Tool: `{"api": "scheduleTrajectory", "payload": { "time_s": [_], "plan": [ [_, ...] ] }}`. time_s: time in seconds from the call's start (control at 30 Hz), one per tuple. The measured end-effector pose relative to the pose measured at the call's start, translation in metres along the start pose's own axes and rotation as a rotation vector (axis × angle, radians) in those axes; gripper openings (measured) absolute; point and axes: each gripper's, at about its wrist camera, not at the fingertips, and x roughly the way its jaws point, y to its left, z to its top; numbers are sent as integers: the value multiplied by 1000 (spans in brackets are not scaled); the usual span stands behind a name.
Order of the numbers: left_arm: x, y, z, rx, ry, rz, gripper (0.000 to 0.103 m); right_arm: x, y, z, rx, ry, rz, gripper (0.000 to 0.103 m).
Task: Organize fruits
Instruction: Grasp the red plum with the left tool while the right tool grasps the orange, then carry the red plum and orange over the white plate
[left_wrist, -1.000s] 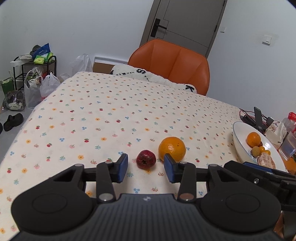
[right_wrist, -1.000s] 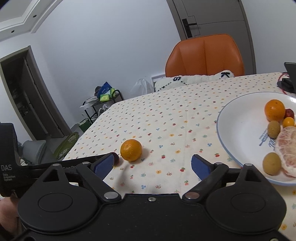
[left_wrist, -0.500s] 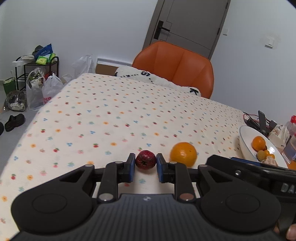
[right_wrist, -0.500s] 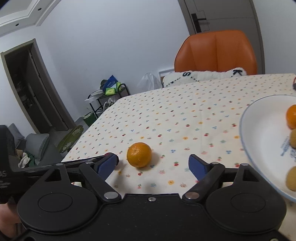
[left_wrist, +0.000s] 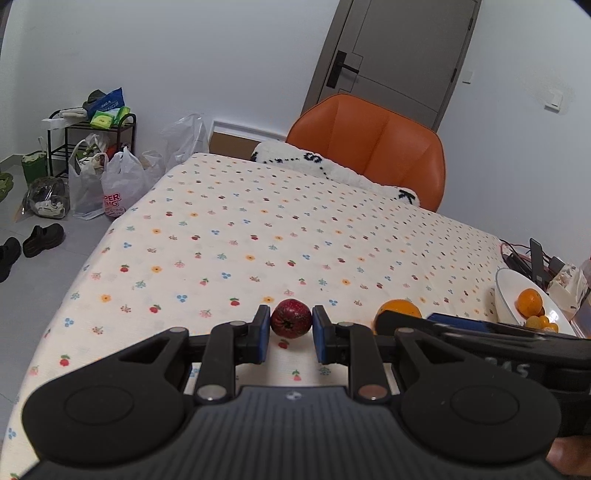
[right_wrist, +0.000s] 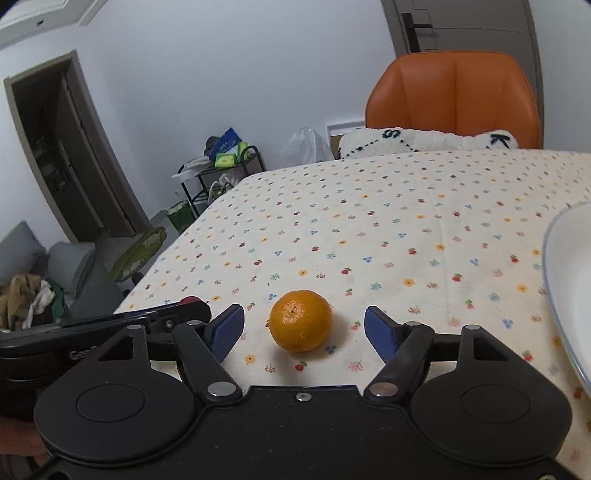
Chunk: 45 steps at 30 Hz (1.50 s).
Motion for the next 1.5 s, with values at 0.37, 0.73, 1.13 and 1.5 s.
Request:
{"api": "scheduleTrajectory", "payload": {
  "time_s": [0.37, 0.73, 1.13, 1.5],
  "plan": [
    [-12, -10, 4, 13, -26, 1, 22, -15, -6, -2, 21, -6, -5, 36],
    [-19, -41, 0, 47, -37, -41, 22, -56, -34, 0, 77, -80, -51, 36],
    [-21, -73, 1, 78, -44, -78, 22, -88, -67, -1, 125, -139, -117, 36],
    [-21, -99, -3, 113, -34, -113, 22, -107, -91, -8, 161, -159, -166, 36]
  ]
}}
